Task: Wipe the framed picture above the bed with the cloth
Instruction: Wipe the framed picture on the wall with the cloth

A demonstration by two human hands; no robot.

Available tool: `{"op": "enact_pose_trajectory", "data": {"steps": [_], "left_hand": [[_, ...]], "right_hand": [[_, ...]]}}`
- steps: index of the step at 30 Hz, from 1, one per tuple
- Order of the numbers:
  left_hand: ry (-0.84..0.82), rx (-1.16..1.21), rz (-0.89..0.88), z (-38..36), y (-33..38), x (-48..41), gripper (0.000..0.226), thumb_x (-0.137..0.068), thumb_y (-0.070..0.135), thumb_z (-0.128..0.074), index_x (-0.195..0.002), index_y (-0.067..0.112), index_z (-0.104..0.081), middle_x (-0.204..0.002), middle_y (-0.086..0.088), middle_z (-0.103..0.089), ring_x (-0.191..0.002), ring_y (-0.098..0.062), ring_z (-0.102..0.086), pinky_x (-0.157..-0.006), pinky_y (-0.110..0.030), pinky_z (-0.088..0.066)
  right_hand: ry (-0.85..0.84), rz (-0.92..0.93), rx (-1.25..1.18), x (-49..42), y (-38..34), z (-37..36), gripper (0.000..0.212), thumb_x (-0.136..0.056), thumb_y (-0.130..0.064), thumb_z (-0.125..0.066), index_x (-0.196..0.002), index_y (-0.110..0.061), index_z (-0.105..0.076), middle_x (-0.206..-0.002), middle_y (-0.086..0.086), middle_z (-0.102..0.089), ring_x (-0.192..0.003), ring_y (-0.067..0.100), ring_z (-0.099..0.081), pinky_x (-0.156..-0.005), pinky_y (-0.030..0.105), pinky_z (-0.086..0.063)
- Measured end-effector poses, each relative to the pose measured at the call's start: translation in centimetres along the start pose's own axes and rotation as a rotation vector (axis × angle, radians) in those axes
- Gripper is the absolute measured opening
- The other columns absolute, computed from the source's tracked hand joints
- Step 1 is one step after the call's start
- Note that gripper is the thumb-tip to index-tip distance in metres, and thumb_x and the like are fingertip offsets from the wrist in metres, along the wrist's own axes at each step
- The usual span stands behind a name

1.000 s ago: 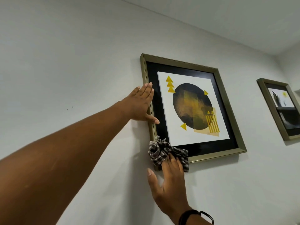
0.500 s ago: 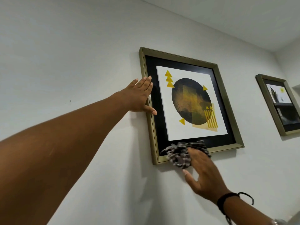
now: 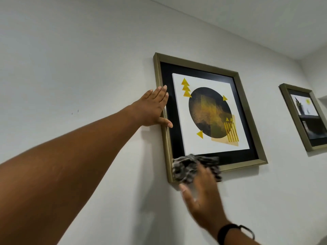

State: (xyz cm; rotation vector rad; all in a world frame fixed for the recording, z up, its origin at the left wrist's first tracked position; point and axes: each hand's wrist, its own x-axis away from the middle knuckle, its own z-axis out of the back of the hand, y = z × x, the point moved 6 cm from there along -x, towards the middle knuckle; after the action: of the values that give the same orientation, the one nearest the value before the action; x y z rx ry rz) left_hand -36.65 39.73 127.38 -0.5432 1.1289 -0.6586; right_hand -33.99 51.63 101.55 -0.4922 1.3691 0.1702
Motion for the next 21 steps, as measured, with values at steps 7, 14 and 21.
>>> {"op": "enact_pose_trajectory", "data": {"steps": [7,14,21], "left_hand": [[-0.009,0.040,0.004,0.2,0.1,0.1,0.103,-0.084,0.075,-0.027,-0.152,0.007,0.008,-0.161,-0.013,0.019,-0.148,-0.026,0.018,-0.122,-0.043,0.005],[0.104,0.135,0.060,2.8,-2.9,-1.7,0.071,-0.100,0.054,-0.023,-0.154,0.010,-0.008,-0.164,-0.009,0.002,-0.151,-0.019,0.003,-0.122,-0.039,0.001],[0.132,0.181,0.109,3.8,-4.0,-4.0,0.055,-0.105,0.034,-0.020,-0.152,0.006,-0.018,-0.164,-0.011,-0.004,-0.151,-0.021,-0.001,-0.122,-0.039,-0.001]], "right_hand": [[0.013,0.072,-0.126,-3.0,-5.2,-2.2,0.079,-0.089,-0.058,-0.038,-0.155,-0.018,-0.023,-0.165,-0.005,-0.018,-0.153,0.006,-0.007,-0.125,0.036,-0.013],[-0.056,0.218,0.031,-9.7,-5.0,-1.6,0.083,-0.089,-0.063,-0.038,-0.158,-0.025,-0.009,-0.168,-0.003,-0.006,-0.154,0.008,0.004,-0.126,0.030,0.001],[-0.055,0.344,0.085,-19.8,-6.8,0.3,0.083,-0.090,-0.059,-0.041,-0.157,-0.018,-0.015,-0.165,0.005,-0.021,-0.154,0.019,-0.013,-0.125,0.041,-0.015]]}}
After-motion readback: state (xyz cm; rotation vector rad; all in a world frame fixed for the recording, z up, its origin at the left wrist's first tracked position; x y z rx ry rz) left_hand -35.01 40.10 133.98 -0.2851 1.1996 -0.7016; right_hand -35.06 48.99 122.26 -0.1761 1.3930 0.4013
